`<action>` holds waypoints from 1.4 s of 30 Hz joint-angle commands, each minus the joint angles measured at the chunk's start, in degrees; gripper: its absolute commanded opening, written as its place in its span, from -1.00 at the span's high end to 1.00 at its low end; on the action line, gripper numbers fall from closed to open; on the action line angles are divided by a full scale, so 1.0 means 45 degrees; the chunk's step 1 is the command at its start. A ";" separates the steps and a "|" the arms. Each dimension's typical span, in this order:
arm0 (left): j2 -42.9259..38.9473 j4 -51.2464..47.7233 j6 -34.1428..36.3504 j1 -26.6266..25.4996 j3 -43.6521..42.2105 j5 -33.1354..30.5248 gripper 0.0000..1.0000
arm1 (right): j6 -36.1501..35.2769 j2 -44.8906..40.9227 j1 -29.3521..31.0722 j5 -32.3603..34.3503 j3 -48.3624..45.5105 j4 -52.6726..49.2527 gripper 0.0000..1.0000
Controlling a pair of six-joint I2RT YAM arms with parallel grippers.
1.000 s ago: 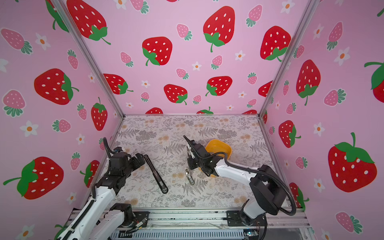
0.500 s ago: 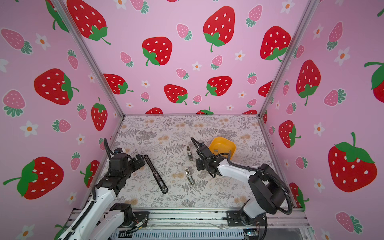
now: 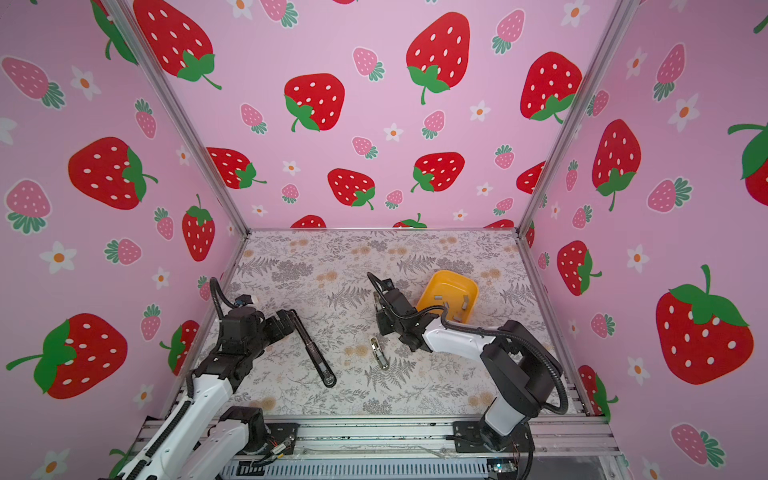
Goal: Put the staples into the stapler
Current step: 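Lift the staple strip and carry it to the small white stapler, then lower the staple strip into the small white stapler's channel and release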
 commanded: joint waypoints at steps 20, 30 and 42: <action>-0.0386 0.0857 0.0082 0.0049 -0.1124 0.0388 -0.98 | -0.0761 0.2537 0.0001 0.1282 0.1258 0.1765 0.78; -0.0195 0.0813 0.0114 0.0046 -0.1050 0.0180 -0.98 | -0.0811 0.3088 -0.0014 0.1131 0.1710 0.1667 0.77; 0.0052 0.0931 0.0173 0.0058 -0.0954 0.0256 -0.98 | -0.0762 0.3251 -0.0102 0.1289 0.1696 0.1605 0.78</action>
